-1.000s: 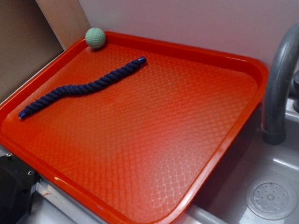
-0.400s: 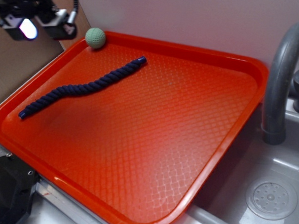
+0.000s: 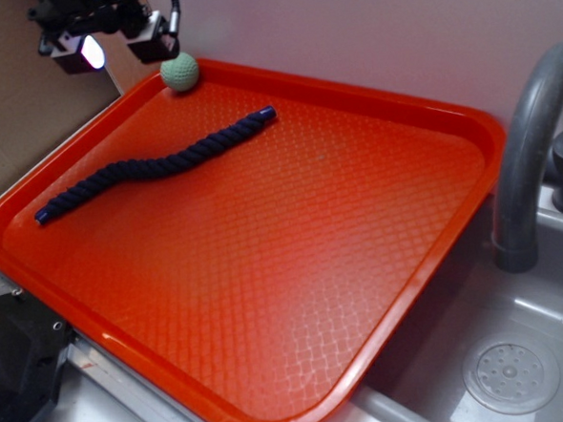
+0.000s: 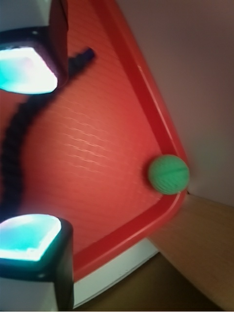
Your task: Grab the green ball.
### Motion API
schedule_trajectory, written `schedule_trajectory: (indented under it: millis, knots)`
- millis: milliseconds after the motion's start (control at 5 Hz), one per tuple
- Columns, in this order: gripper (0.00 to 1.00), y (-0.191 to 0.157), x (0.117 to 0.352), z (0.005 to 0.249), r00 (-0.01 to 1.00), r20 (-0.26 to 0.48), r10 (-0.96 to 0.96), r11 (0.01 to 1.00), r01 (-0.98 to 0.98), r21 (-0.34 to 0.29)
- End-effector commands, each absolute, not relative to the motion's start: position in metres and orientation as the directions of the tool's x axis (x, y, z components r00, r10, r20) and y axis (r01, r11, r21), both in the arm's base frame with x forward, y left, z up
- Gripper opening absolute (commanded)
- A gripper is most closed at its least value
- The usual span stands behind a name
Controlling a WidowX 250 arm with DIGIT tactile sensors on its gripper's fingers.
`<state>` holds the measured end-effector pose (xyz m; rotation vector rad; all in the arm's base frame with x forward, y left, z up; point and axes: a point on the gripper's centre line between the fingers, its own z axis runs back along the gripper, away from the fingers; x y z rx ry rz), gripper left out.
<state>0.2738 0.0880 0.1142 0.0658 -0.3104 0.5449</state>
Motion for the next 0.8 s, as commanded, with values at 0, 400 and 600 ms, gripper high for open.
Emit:
schedule_trajectory:
  millis: [0,400,600]
  knots:
    - [1.00,0.102,0.279,0.133,0.779,0.362,0.512,0.843,-0.537,-0.035]
    - [1.00,0.102,0.279,0.133,0.779,0.362,0.512,0.843,-0.537,-0.035]
    - [1.00,0.117,0.292,0.102,0.759,0.405,0.509,0.827,-0.562,0.013]
